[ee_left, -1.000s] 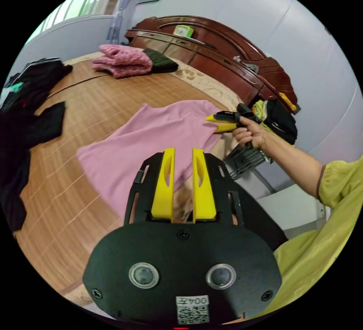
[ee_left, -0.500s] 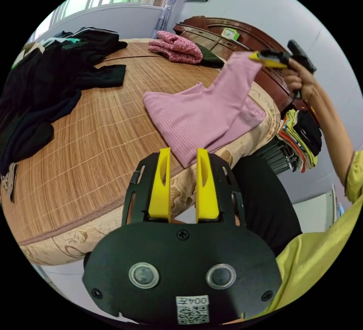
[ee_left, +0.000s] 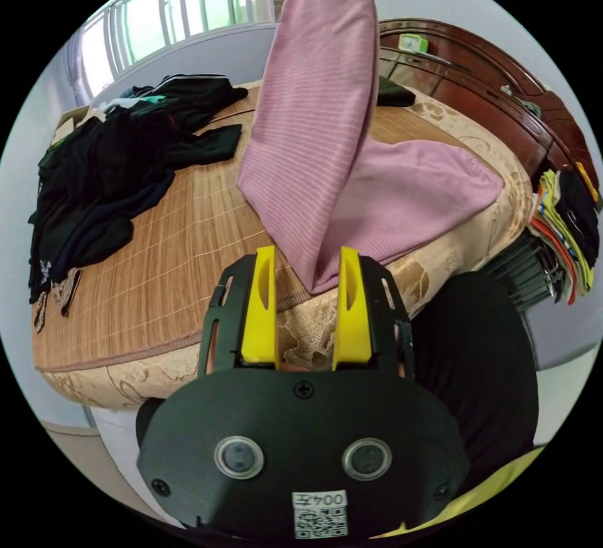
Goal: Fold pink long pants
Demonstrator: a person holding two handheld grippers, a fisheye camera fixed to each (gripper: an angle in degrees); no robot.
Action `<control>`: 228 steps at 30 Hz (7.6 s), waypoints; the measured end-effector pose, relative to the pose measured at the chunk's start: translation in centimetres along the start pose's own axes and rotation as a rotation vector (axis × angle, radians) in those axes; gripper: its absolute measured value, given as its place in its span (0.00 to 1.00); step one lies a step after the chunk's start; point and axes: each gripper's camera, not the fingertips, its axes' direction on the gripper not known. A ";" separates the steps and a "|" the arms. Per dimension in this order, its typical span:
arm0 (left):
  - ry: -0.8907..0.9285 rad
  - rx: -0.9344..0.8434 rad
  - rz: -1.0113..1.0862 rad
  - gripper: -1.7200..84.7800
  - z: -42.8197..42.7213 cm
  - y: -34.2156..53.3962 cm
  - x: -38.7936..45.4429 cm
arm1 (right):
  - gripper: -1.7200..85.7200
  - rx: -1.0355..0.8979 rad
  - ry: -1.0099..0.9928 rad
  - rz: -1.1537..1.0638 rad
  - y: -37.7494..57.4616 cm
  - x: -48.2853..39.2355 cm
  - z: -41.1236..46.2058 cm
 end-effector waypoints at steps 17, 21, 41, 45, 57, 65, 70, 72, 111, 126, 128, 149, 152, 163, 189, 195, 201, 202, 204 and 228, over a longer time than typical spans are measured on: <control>-0.097 -0.039 0.063 0.04 -2.9 0.7 5.0 | 0.08 -0.203 0.071 0.501 15.6 20.5 6.7; -0.087 -0.038 0.060 0.03 -3.2 1.0 5.3 | 0.07 -0.155 0.023 0.561 17.5 21.3 7.4; -0.013 -0.013 0.017 0.08 0.3 3.2 4.0 | 0.09 -0.126 0.074 0.596 21.4 19.8 11.4; 0.008 -0.020 0.006 0.09 1.8 3.4 3.1 | 0.13 -0.141 0.221 0.609 22.0 18.4 11.0; 0.077 -0.059 -0.054 0.16 7.3 3.8 -1.8 | 0.09 -0.173 0.513 0.290 19.4 6.6 18.3; 0.113 -0.062 0.029 0.12 11.5 4.0 -2.9 | 0.05 -0.251 0.543 0.399 22.8 5.9 23.3; 0.117 -0.040 0.055 0.10 14.6 4.7 -4.1 | 0.02 -0.223 0.524 0.377 24.9 5.4 23.4; 0.133 -0.052 0.017 0.10 15.6 4.7 -5.2 | 0.02 -0.119 0.493 0.391 26.2 4.4 22.4; 0.443 -0.143 -0.183 0.06 37.1 0.4 -20.9 | 0.17 0.581 -0.050 0.586 41.3 -2.2 29.0; 0.334 0.044 -0.251 0.08 29.1 20.0 -22.3 | 0.17 0.148 0.423 0.532 25.5 -5.2 34.5; 0.338 0.028 -0.206 0.09 28.9 20.7 -21.5 | 0.17 0.020 0.499 0.557 23.3 -4.5 36.7; 0.283 -0.028 -0.092 0.11 23.8 26.4 -19.5 | 0.12 -0.200 0.534 0.282 0.9 -1.1 44.5; 0.228 -0.065 -0.128 0.12 23.0 26.9 -20.9 | 0.12 -0.150 0.320 0.270 4.1 -3.7 42.7; 0.125 -0.135 -0.142 0.08 22.8 28.9 -19.9 | 0.10 0.126 0.011 0.338 26.0 -10.7 37.4; 0.067 -0.151 -0.153 0.05 17.4 29.7 -18.1 | 0.15 0.079 0.075 -0.021 35.2 -12.1 42.1; 0.073 -0.151 -0.158 0.05 16.4 29.4 -18.6 | 0.05 -0.002 0.112 -0.020 36.5 -11.2 41.6; 0.088 -0.147 -0.163 0.05 15.5 28.8 -19.5 | 0.04 -0.114 0.168 -0.020 39.2 -8.5 38.7; 0.096 -0.146 -0.168 0.05 15.3 28.7 -19.8 | 0.05 -0.116 0.134 0.031 39.5 -7.6 38.0; 0.113 -0.146 -0.178 0.05 15.1 28.4 -20.3 | 0.05 -0.136 0.116 0.071 40.1 -6.7 37.1; 0.301 0.079 0.488 0.12 12.6 16.1 -8.9 | 0.12 0.190 -0.158 0.401 48.7 -1.4 32.6</control>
